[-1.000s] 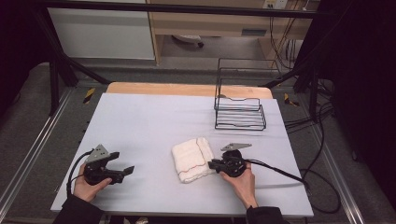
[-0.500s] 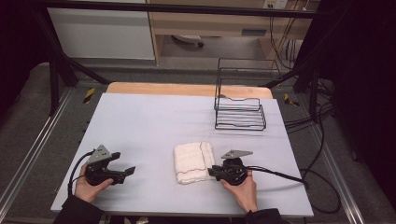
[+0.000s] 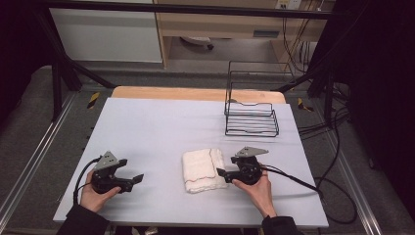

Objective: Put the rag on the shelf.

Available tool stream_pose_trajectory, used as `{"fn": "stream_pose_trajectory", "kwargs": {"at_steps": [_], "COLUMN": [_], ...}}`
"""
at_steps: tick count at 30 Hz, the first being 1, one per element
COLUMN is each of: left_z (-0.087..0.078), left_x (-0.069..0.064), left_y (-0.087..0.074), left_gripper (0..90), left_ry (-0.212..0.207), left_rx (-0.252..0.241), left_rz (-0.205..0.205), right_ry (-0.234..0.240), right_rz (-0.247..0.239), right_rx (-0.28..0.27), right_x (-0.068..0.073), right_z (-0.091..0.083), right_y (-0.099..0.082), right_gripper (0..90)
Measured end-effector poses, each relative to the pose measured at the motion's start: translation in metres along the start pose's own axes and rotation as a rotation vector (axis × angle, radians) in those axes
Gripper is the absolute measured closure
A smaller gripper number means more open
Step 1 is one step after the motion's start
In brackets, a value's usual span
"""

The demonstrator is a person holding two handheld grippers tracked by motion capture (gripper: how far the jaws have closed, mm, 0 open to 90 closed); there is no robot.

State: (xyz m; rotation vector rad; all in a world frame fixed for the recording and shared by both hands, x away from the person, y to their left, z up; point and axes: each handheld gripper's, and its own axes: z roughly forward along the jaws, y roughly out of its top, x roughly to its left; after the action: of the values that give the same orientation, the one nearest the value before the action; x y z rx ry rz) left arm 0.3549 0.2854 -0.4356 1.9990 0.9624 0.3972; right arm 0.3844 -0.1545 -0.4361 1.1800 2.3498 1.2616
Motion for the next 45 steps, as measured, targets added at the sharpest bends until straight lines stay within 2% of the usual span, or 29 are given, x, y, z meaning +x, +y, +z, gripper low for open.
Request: {"fn": "stream_pose_trajectory", "kwargs": {"at_steps": [4, 6, 7, 10, 11, 14, 19, 25, 30, 32, 36, 41, 45], "left_z": [0.0, 0.001, 0.001, 0.001, 0.001, 0.001, 0.001, 0.001, 0.002, 0.003, 0.004, 0.008, 0.012], "left_x": [0.0, -0.001, -0.001, -0.001, -0.001, 0.0, -0.001, -0.001, -0.001, -0.002, -0.003, -0.006, -0.01], "left_y": [0.0, 0.0, 0.0, 0.0, 0.0, 0.0, -0.001, -0.001, -0.001, -0.001, 0.0, 0.004, 0.013], "left_gripper": [9.7, 9.7, 9.8, 9.9, 10.0, 10.1, 10.7, 11.1, 11.8, 11.8, 12.3, 12.7, 13.2], "left_ry": [0.0, 0.0, 0.002, 0.002, 0.001, 0.0, 0.0, 0.0, 0.0, -0.003, -0.006, -0.01, -0.007], "left_rx": [-0.006, -0.001, 0.001, 0.001, 0.001, 0.002, 0.003, 0.004, 0.006, 0.008, 0.01, 0.006, -0.006], "left_rz": [-0.004, 0.002, 0.003, 0.005, 0.004, 0.005, 0.007, 0.008, 0.009, 0.009, 0.009, 0.001, -0.008], "right_ry": [-0.015, -0.014, -0.018, -0.022, -0.016, -0.014, -0.041, -0.022, 0.006, 0.006, 0.035, 0.045, 0.041], "right_rz": [0.026, 0.027, 0.036, 0.037, 0.05, 0.061, 0.026, 0.037, 0.065, 0.067, 0.096, 0.107, 0.106], "right_rx": [0.002, -0.002, 0.005, 0.022, 0.024, 0.025, 0.035, 0.057, 0.067, 0.068, 0.078, 0.077, 0.076], "right_x": [-0.011, -0.013, -0.016, -0.017, -0.019, -0.022, -0.025, -0.027, -0.025, -0.025, -0.025, -0.025, -0.024], "right_z": [0.017, 0.02, 0.029, 0.037, 0.046, 0.052, 0.064, 0.066, 0.065, 0.065, 0.065, 0.065, 0.065], "right_y": [0.014, 0.016, 0.021, 0.024, 0.026, 0.027, 0.032, 0.032, 0.031, 0.031, 0.031, 0.031, 0.031], "right_gripper": [21.1, 21.1, 21.0, 21.1, 23.7, 27.8, 39.8, 45.2, 59.1, 60.8, 71.1, 74.9, 76.9]}}
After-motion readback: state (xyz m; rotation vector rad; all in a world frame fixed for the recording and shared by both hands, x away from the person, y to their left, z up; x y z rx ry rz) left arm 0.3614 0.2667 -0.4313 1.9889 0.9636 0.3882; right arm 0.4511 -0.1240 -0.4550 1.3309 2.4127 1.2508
